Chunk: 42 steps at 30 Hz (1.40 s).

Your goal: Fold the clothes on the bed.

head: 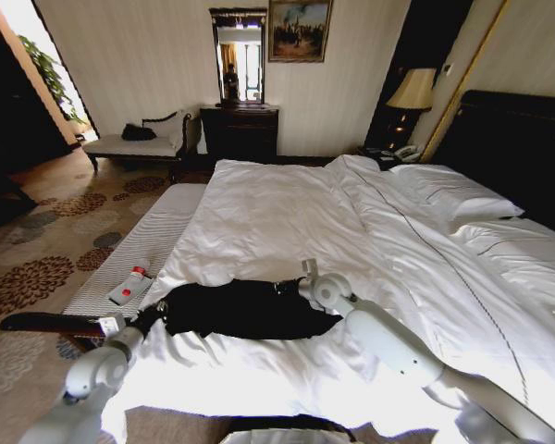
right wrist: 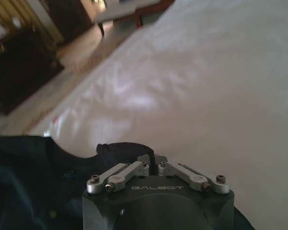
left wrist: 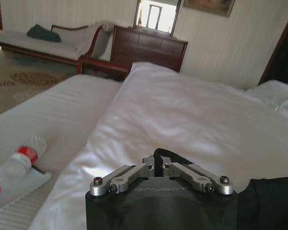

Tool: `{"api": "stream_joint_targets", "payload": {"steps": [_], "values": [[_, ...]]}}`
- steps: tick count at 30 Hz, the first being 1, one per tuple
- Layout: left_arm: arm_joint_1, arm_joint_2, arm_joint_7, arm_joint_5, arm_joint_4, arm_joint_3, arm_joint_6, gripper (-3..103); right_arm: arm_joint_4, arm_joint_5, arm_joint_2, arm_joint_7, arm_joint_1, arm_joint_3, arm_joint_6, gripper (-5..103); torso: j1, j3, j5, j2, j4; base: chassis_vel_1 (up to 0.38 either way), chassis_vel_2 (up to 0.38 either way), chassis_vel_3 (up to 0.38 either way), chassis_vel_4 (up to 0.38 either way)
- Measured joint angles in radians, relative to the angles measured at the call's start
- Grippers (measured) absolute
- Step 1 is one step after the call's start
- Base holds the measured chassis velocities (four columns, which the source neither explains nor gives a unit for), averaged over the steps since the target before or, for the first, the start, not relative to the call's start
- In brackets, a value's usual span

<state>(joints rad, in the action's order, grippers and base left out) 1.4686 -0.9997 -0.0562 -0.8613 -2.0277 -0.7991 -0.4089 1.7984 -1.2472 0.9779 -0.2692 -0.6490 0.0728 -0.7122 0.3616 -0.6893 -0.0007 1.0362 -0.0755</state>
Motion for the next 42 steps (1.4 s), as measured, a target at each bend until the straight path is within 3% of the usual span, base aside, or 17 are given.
{"api": "stream_joint_targets", "payload": {"steps": [4,6,11,15,19,28,31,32,36,42], "values": [[-0.036,0.051,-0.007,-0.069,-0.042,-0.058,-0.01,2,0.082,-0.01,-0.024,0.012,-0.043,-0.146,0.032,3,0.0,0.0,-0.0001,0.0,-0.0001,0.0,0.0,0.0,0.0],[-0.075,0.104,-0.03,-0.151,-0.078,-0.103,-0.028,2,0.159,-0.018,-0.043,0.022,-0.08,-0.251,0.059,3,0.0,0.0,0.0004,0.0,-0.0002,0.0,0.0,0.0,0.0],[-0.128,0.169,-0.055,-0.241,-0.118,-0.15,-0.048,2,0.259,-0.041,-0.069,0.027,-0.116,-0.348,0.104,3,0.0,0.0,0.0003,0.0,-0.0007,0.0,0.0,0.0,0.0],[-0.2,0.259,-0.116,-0.38,-0.184,-0.218,-0.068,2,0.375,-0.033,-0.111,0.034,-0.137,-0.408,0.246,3,0.0,0.0,0.0003,0.0,0.0004,0.0,0.0,0.0,0.0],[-0.272,0.322,-0.149,-0.469,-0.208,-0.255,-0.076,2,0.455,-0.02,-0.15,0.034,-0.142,-0.442,0.321,3,0.0,0.0,0.0003,0.0,-0.0004,0.0,0.0,0.0,0.0],[-0.307,0.424,-0.173,-0.618,-0.221,-0.397,-0.082,2,0.601,-0.08,-0.259,0.032,-0.185,-0.571,0.371,3,0.0,0.0,0.0,0.0,0.0002,0.0,0.0,0.0,0.0],[-0.286,0.468,-0.182,-0.716,-0.245,-0.503,-0.082,2,0.68,-0.163,-0.335,0.029,-0.22,-0.697,0.391,3,0.0,0.0,0.0,0.0,-0.0003,0.0,0.0,0.0,0.0],[-0.286,0.468,-0.182,-0.716,-0.245,-0.503,-0.082,2,0.68,-0.163,-0.335,0.029,-0.22,-0.697,0.391,3,0.0,0.0,0.0,0.0,-0.0003,0.0,0.0,0.0,0.0],[-0.244,0.518,-0.186,-0.808,-0.264,-0.645,-0.084,2,0.714,-0.251,-0.397,0.005,-0.246,-0.84,0.406,3,0.0,0.0,0.0,0.0,0.0002,0.0,0.0,0.0,0.0],[-0.212,0.584,-0.191,-0.897,-0.266,-0.781,-0.109,2,0.712,-0.279,-0.369,-0.015,-0.297,-0.912,0.417,3,0.0,0.0,-0.0002,0.0,0.0,0.0,0.0,0.0,0.0]]}}
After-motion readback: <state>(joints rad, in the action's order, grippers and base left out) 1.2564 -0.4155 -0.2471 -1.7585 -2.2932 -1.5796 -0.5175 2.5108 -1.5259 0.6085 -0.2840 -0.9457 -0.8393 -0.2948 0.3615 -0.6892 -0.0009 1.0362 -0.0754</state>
